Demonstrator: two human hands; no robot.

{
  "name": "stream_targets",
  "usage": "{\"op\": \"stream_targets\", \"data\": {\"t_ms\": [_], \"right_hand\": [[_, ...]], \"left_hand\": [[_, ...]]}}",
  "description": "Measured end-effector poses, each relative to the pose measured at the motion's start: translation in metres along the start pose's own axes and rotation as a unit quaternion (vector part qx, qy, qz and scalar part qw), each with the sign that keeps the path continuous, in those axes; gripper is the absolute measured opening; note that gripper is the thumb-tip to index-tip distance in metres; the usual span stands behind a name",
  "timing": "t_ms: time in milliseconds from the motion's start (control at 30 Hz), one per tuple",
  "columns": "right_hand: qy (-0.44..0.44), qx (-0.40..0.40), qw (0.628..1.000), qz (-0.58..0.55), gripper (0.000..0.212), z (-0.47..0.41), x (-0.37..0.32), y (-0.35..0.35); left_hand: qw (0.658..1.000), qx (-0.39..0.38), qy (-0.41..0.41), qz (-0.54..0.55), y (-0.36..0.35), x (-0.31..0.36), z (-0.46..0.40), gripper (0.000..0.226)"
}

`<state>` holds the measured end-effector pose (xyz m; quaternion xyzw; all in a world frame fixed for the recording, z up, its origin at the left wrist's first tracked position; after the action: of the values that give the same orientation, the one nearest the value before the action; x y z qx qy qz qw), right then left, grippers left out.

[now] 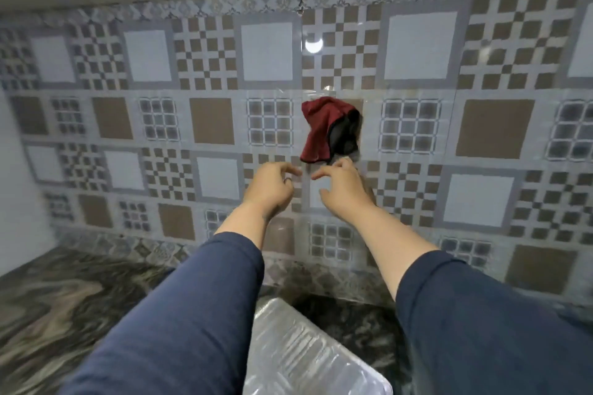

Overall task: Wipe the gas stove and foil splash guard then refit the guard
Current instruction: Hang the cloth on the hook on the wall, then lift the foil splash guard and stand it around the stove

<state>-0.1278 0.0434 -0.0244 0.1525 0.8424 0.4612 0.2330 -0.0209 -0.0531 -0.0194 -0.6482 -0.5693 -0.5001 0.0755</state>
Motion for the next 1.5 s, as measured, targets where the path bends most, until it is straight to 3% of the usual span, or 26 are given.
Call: {"op": "stream_targets", "data": {"t_ms": [167,333,567,733,833,933,1100,1200,1500], "right_hand": [[0.106,-0.143,0.984,0.004,0.035,0.073,-0.066,-0.057],[0.205,-0.272,0.94,0.012,0.032,0.154,-0.133,-0.117],[0.309,-0.418,0.854,-0.012,0.041,0.285,-0.223,-0.232],[0.351,-0.451,0.82,-0.031,0.04,0.342,-0.293,-0.274],[0.378,-0.433,0.818,-0.023,0.04,0.355,-0.331,-0.294],[0.393,-0.414,0.82,-0.023,0.039,0.357,-0.356,-0.312],[0.365,-0.39,0.845,-0.002,0.034,0.34,-0.361,-0.341],[0.352,-0.38,0.855,-0.014,0.019,0.334,-0.359,-0.349],[0.353,-0.423,0.833,-0.054,0.026,0.327,-0.367,-0.359]], "left_hand": [[0.991,-0.041,0.115,-0.047,0.028,-0.056,0.096,0.035],[0.967,-0.072,0.226,-0.089,0.072,-0.123,0.197,0.029],[0.911,-0.022,0.397,-0.112,0.153,-0.23,0.368,0.029],[0.865,0.036,0.477,-0.153,0.212,-0.285,0.456,0.038],[0.851,0.051,0.486,-0.192,0.235,-0.303,0.48,0.031],[0.864,0.063,0.465,-0.183,0.245,-0.317,0.49,0.02],[0.858,0.005,0.476,-0.193,0.235,-0.347,0.494,0.059],[0.854,-0.014,0.479,-0.203,0.229,-0.35,0.486,0.058],[0.856,0.016,0.459,-0.237,0.235,-0.348,0.464,0.053]]}}
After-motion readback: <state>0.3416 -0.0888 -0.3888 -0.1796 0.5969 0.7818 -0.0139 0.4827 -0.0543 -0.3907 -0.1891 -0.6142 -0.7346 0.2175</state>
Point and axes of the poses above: each hand's wrist, its own z-axis away from the middle knuckle, its own y-axis out of the back of the hand, x = y × z, the point moved 10 cm from there along -z, towards the middle knuckle, and after that the axes turned 14 degrees about z, right-handed, at the moved point
